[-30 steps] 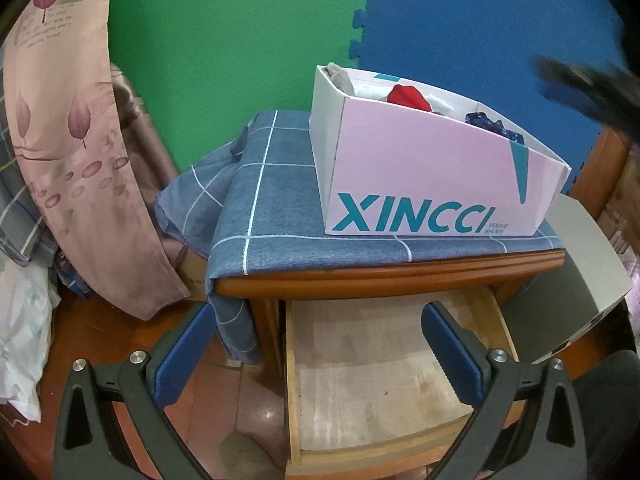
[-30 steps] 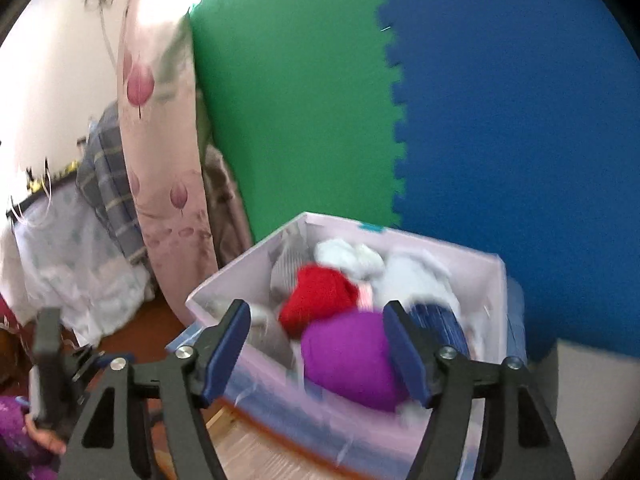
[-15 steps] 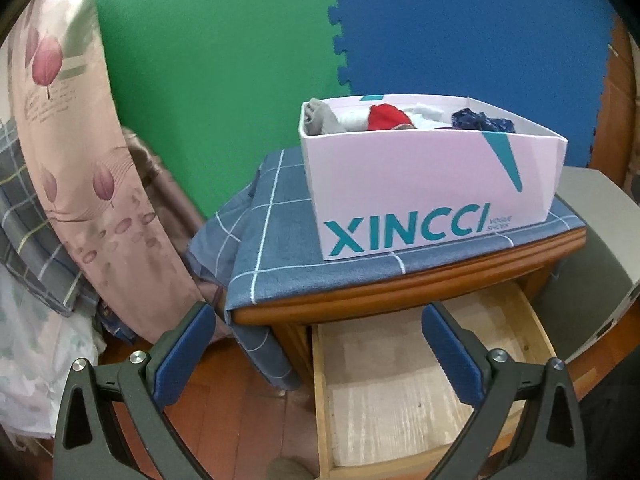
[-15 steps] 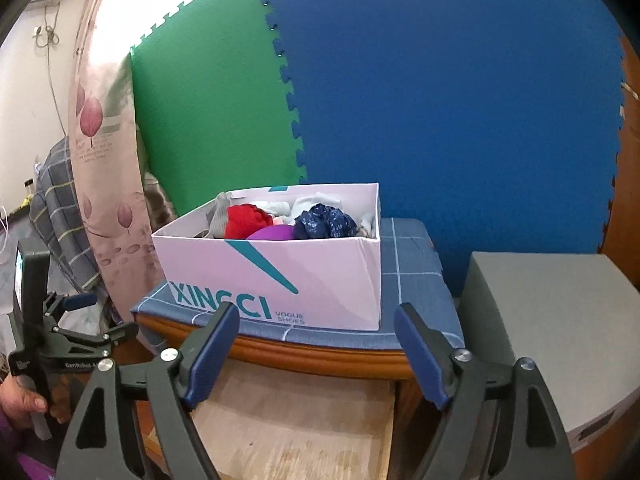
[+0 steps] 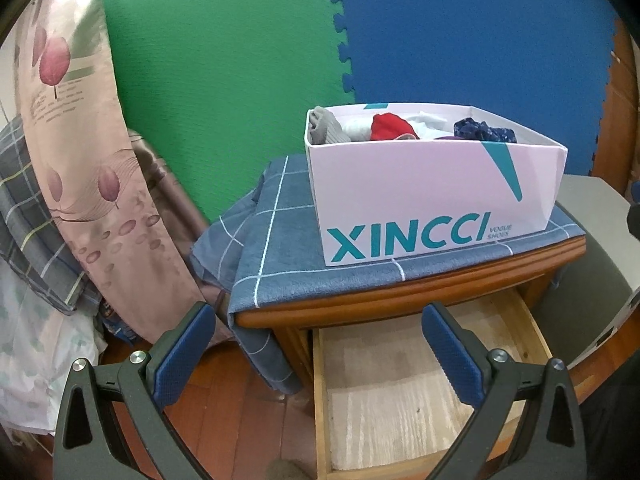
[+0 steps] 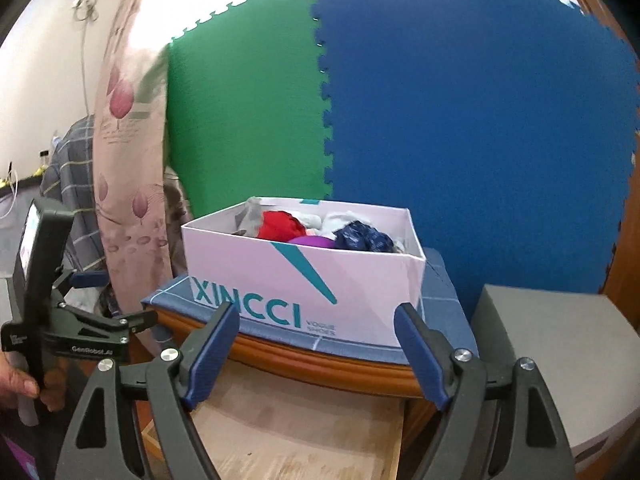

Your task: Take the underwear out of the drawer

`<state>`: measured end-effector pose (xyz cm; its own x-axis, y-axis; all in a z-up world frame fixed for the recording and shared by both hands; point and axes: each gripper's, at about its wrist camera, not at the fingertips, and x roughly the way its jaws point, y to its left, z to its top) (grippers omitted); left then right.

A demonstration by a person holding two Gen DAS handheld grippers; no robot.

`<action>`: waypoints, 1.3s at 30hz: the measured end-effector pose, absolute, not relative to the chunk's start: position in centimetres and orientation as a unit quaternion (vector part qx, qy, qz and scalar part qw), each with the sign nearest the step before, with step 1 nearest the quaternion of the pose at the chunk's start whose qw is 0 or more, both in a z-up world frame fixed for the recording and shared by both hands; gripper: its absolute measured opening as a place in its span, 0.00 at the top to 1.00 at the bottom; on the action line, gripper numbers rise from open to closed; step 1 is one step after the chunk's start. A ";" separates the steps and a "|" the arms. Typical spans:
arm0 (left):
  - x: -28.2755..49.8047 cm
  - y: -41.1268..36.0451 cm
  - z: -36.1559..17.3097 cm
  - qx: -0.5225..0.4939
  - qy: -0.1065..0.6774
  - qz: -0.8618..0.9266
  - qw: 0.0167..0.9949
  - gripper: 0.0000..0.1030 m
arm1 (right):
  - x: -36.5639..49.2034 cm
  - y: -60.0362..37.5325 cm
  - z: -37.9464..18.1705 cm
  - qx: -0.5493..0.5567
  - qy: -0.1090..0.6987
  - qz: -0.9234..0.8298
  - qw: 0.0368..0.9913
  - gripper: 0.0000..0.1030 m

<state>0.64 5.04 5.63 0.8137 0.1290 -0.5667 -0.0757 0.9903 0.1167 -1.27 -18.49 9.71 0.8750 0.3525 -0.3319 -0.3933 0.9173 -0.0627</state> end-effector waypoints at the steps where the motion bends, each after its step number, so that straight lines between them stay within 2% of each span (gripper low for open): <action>1: 0.7 5.1 5.7 0.043 0.300 0.054 0.951 0.00 | -1.3 -18.3 9.8 -0.066 0.162 0.191 0.966 0.21; 17: 0.5 4.5 5.9 0.056 0.291 0.056 0.953 0.00 | -0.5 -19.1 10.6 -0.028 0.190 0.179 0.965 0.20; 29: 0.2 4.7 6.3 0.054 0.279 0.059 0.957 0.00 | -1.6 -17.5 10.5 -0.069 0.167 0.180 0.967 0.20; 39: -0.3 4.9 7.2 0.045 0.265 0.060 0.961 0.00 | -1.5 -17.5 10.7 -0.060 0.166 0.175 0.969 0.20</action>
<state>-0.27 4.86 7.22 0.8521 0.1389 -0.5047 -0.0915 0.9888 0.1175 -1.54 -17.47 10.75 0.8836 0.3186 -0.3430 -0.3585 0.9317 -0.0582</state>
